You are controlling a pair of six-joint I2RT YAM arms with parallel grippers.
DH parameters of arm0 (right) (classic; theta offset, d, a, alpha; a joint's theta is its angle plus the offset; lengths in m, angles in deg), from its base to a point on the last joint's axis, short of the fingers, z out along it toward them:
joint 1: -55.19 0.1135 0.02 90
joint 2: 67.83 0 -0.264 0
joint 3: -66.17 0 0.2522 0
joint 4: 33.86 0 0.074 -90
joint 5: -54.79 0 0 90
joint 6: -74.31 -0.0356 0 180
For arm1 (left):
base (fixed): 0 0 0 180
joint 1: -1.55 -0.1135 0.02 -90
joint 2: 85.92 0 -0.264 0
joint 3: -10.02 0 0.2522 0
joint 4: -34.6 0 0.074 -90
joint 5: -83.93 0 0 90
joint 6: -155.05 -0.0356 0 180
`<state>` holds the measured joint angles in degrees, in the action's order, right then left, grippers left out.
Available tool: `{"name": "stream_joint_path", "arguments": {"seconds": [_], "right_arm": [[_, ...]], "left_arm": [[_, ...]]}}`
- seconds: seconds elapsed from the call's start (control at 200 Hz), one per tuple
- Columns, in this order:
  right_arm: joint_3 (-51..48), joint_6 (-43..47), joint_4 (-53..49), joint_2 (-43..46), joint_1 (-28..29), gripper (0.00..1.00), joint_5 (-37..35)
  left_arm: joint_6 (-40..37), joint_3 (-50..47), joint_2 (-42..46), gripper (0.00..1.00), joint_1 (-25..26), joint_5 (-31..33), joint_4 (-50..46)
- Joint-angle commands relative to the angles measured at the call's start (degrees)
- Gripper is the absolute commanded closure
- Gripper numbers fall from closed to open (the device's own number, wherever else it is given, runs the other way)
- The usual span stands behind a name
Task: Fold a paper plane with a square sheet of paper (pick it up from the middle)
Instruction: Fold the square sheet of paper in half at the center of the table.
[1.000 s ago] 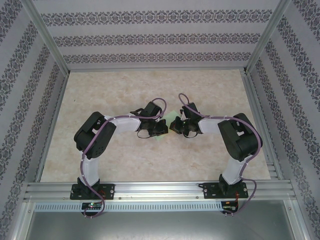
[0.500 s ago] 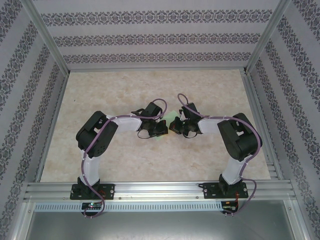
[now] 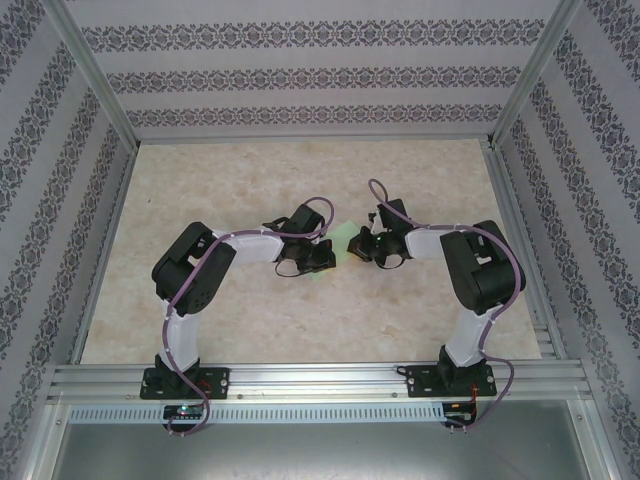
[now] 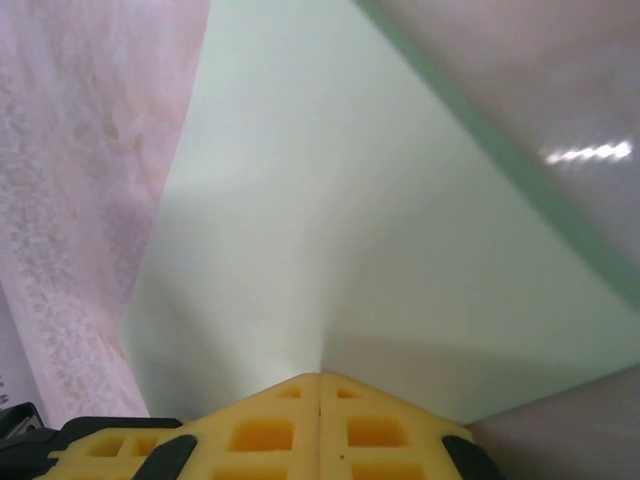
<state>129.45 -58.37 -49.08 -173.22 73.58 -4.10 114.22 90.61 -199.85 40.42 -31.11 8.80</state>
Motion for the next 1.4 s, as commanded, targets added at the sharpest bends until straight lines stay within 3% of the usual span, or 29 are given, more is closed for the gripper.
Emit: {"name": "stream_joint_path", "arguments": {"seconds": [0.0, 0.535, 0.774, 0.859, 1.029, 1.214, 1.399], "right_arm": [[0.99, 2.20, -1.72, -2.36, -4.01, 1.00, -7.30], [3.34, 3.48, 0.25, -3.89, -10.41, 1.00, -6.78], [6.80, 6.24, -4.75, -0.61, -11.29, 1.00, -5.94], [5.83, 7.17, -5.75, 4.63, -11.25, 1.00, -5.55], [3.58, 6.45, -6.50, 9.31, -7.73, 1.00, -2.53], [0.59, 1.91, -0.76, 6.31, -1.55, 1.00, -1.26], [0.77, -0.27, 1.75, 1.67, 1.05, 1.00, -0.88]], "left_arm": [[-1.67, -1.00, 0.00, 0.97, 0.62, 3.58, -8.90], [-2.06, -1.35, 0.20, 0.97, 0.64, 3.52, -9.32], [-2.04, -1.12, 0.19, 0.97, 0.63, 3.49, -9.33], [-2.10, -1.00, 0.29, 0.97, 0.59, 3.46, -9.16], [-2.15, -0.23, -0.25, 0.97, 0.61, 3.24, -9.06], [-2.36, -0.15, -0.33, 0.97, 0.68, 3.11, -8.89], [-2.80, 0.02, -0.15, 0.98, 0.64, 2.61, -7.98]]}}
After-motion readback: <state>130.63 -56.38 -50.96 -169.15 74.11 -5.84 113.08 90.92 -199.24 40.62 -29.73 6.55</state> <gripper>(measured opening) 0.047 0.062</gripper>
